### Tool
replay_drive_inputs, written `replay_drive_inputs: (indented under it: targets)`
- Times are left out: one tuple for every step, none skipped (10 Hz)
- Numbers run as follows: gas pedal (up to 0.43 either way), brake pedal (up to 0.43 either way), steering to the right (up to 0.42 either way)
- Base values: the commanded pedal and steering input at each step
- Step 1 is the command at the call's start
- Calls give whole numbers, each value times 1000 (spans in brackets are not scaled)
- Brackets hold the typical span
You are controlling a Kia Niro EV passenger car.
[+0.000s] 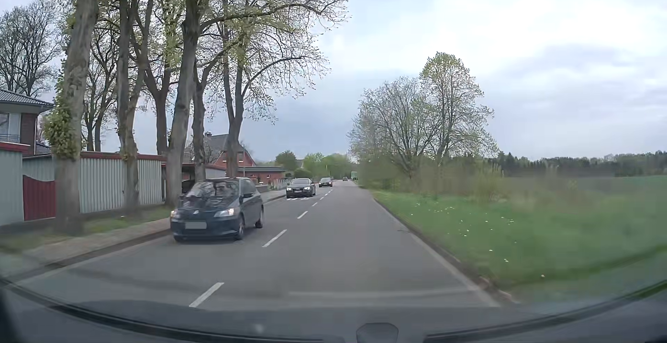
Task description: Follow the waypoints while adhering to traffic rules and regulations
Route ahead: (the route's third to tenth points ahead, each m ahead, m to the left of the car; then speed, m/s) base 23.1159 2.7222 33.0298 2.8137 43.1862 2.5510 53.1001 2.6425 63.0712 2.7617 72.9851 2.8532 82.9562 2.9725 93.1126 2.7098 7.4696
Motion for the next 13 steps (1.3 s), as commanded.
replay_drive_inputs:
  targets:
    - [0,0,-3]
    - [0,0,-3]
    - [0,0,-3]
    - [0,0,-3]
    - [0,0,-3]
    - [0,0,-3]
    - [0,0,-3]
    - [0,0,-3]
    - [0,0,-3]
    - [0,0,-3]
    - [0,0,-3]
    - [0,0,-3]
    - [0,0,-3]
